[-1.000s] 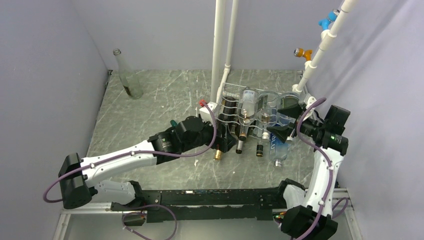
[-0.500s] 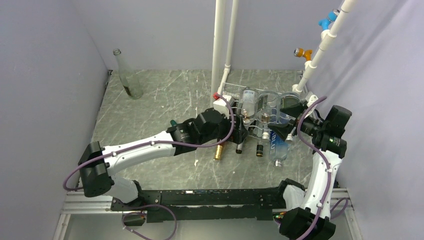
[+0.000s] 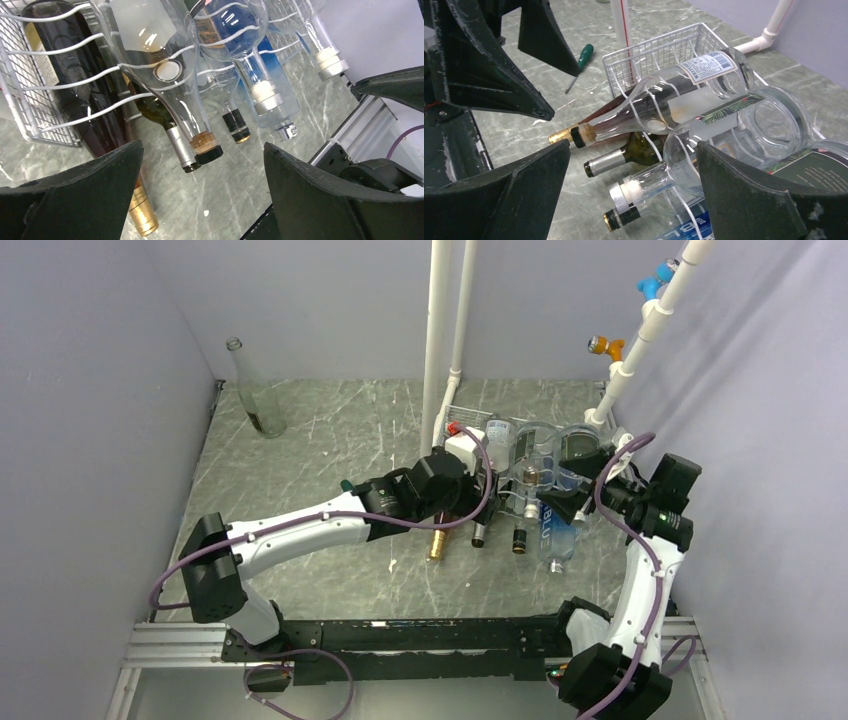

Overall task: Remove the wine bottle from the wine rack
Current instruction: Pick up the wine bottle from the wine rack.

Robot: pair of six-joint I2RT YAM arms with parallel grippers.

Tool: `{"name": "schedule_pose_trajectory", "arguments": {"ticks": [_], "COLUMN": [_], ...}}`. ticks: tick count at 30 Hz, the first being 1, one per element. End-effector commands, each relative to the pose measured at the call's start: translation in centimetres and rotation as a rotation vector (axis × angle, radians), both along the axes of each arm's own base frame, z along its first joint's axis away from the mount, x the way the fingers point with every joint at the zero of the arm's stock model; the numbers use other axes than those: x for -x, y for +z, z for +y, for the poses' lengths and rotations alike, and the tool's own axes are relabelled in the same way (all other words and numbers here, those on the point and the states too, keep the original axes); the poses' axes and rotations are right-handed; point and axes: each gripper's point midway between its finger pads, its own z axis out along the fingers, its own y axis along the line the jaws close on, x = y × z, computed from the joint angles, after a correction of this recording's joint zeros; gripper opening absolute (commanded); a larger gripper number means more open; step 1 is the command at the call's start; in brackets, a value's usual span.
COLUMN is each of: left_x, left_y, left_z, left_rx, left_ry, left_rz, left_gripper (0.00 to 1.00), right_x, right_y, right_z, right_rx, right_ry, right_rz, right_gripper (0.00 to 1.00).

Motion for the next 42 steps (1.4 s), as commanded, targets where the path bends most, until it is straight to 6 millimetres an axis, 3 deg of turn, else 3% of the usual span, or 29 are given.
{"name": "schedule_pose_trajectory", "arguments": {"ticks": [1,7,12,18,26,35,39,42], "left_x": [-1.0,0.2,2.5,3.9,2.4,-0.9,-2.5,-3.1], "left_y": [3.4,1.5,2.0,0.3,-0.2,0.2,-2.3,-2.9], "left_z": [0.8,-0.1,1.8,3.7,1.6,0.2,-0.6,-1.0], "left_rx": [0.013,0.088,0.124,0.149,0.126,0.109,0.039,0.031], "left_ry": [0.008,-0.007,-0.054,-0.043,-0.036,0.087,0.198,0.231], "left_rz": [-0.071,0.022,0.049,0.092,0.074,0.035,0.107,0.120], "left_gripper": [0.95,0.92,0.92,0.96,0.96,0.95,0.94,0.88], "right_x": [0.6,-0.7,-0.2,0.2,0.3,0.1,-0.1,-0.2], "right_y": [1.0,0.2,0.8,1.2,1.4,1.6,1.5,1.4], "right_z": [0.6,0.7,1.2,1.3,1.3,1.1,0.8,0.8], "right_rx": [0.023,0.045,0.075,0.091,0.099,0.085,0.092,0.088], "right_ry": [0.058,0.013,0.012,-0.001,-0.016,-0.043,-0.065,-0.066], "right_rz": [-0.059,-0.018,-0.081,-0.120,-0.131,-0.122,-0.116,-0.108], "right_gripper": [1.00,1.00,1.00,1.00,1.00,1.00,1.00,1.00]}}
